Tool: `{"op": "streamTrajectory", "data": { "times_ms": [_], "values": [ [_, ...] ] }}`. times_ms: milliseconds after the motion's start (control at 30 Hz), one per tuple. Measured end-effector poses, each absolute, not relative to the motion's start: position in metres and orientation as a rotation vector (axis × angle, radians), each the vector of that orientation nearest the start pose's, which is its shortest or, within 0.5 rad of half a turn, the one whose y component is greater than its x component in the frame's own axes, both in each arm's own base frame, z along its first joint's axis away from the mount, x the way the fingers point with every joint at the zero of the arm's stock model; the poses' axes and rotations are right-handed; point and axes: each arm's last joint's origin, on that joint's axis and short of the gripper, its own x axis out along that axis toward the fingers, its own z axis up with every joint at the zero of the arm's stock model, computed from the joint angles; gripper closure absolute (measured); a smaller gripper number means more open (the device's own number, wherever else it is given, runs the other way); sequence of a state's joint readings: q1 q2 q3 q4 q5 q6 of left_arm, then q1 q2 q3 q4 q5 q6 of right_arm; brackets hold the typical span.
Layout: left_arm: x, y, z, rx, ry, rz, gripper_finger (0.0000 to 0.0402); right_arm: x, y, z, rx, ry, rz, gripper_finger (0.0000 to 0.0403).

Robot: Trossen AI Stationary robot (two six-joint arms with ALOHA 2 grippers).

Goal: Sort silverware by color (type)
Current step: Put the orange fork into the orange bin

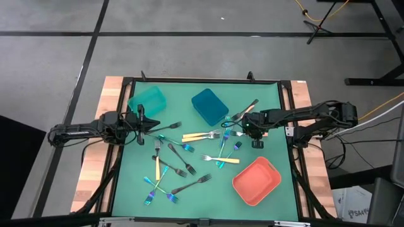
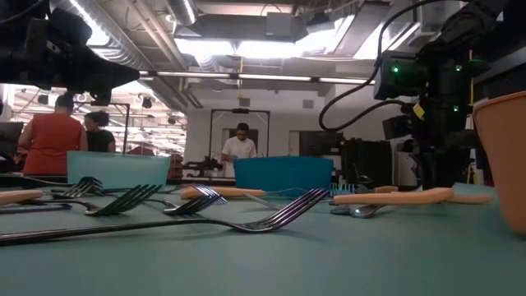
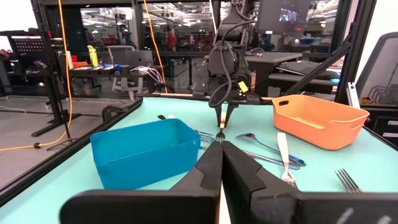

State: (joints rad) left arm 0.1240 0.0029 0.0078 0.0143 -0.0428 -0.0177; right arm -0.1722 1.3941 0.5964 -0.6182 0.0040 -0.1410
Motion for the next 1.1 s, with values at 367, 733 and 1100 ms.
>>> {"op": "streamTrajectory", "data": {
  "times_ms": [367,733,1100],
  "values": [
    [0.096,0.013,0.167,-0.017,-0.021,0.166,0.0401,0.203,-0.035,0.140,0.009,1.425,-0.037,0.0367],
    [0.096,0.013,0.167,-0.017,-0.021,0.166,0.0401,0.215,-0.037,0.175,0.021,1.478,-0.026,0.0368],
    [0.096,0.013,0.167,-0.015,-0.021,0.167,0.0401,0.224,-0.038,0.219,0.025,1.510,-0.022,0.0368]
  ]
}}
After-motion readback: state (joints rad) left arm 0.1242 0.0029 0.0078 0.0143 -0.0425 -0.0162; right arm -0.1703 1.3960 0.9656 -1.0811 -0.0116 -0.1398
